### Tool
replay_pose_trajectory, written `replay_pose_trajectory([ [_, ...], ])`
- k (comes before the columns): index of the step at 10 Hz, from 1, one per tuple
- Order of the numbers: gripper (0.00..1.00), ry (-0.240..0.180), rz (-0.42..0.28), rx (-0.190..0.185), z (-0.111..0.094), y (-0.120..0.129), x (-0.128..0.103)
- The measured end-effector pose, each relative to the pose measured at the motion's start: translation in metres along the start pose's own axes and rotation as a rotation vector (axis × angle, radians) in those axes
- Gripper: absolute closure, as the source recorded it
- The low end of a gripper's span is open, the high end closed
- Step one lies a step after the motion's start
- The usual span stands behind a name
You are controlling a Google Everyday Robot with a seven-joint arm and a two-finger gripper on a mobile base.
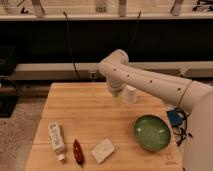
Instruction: Move the arm in a circular motion
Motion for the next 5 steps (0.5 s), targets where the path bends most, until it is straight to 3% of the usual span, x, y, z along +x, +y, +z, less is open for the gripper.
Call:
replay_pose_trajectory([
  [2,0.7,0.006,-0.011,-0.01,-0.001,0.013,-0.002],
  [5,0.98,0.004,-0.03,-0.004,-0.002,0.011,-0.008],
])
